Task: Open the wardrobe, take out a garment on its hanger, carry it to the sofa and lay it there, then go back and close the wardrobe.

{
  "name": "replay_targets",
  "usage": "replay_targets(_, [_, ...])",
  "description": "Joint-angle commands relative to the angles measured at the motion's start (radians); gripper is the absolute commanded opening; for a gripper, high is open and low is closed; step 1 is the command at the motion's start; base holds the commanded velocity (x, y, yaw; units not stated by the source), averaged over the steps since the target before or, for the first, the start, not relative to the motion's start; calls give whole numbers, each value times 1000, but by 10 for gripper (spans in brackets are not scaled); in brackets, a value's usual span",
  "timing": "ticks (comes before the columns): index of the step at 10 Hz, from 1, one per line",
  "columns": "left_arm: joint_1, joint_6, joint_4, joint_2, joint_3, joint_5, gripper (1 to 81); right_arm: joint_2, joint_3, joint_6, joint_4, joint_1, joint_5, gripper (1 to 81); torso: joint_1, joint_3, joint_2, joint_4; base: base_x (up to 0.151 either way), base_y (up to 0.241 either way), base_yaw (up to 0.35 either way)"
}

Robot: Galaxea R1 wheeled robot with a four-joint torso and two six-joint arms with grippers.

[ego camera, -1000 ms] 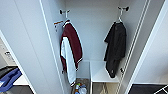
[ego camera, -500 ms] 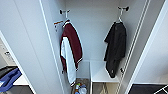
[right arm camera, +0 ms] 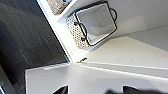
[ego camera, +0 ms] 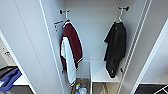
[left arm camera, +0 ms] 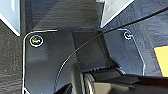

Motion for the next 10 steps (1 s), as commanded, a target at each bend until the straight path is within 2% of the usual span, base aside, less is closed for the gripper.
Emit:
replay_targets(1, [-39, 5, 15, 10, 7, 35, 811, -69, -3, 64, -23, 118, -155, 811, 0, 0, 0, 0, 0, 0, 0])
replay_targets(3, [-39, 6, 15, 10, 7, 35, 811, -98, -3, 82, 22, 95, -141, 811, 0, 0, 0, 0, 0, 0, 0])
replay_targets(4, [-37, 6, 14, 8, 7, 33, 811, -109, 3, 98, 89, 95, -126, 811, 0, 0, 0, 0, 0, 0, 0])
replay_targets(5, [-39, 6, 14, 5, 8, 33, 811, -121, 12, 98, 187, 95, -64, 811, 0, 0, 0, 0, 0, 0, 0])
replay_targets(6, [-37, 6, 12, 4, 7, 32, 811, -136, 26, 92, 345, 95, 34, 811, 0, 0, 0, 0, 0, 0, 0])
replay_targets(7, [-37, 6, 12, 4, 7, 32, 811, -153, 49, 82, 532, 84, 115, 811, 0, 0, 0, 0, 0, 0, 0])
replay_targets(8, [-37, 6, 11, 2, 7, 30, 811, -165, 75, 79, 649, 65, 150, 811, 0, 0, 0, 0, 0, 0, 0])
replay_targets(10, [-39, 4, 9, 5, 8, 19, 811, -191, 109, 81, 779, 9, 216, 811, 0, 0, 0, 0, 0, 0, 0])
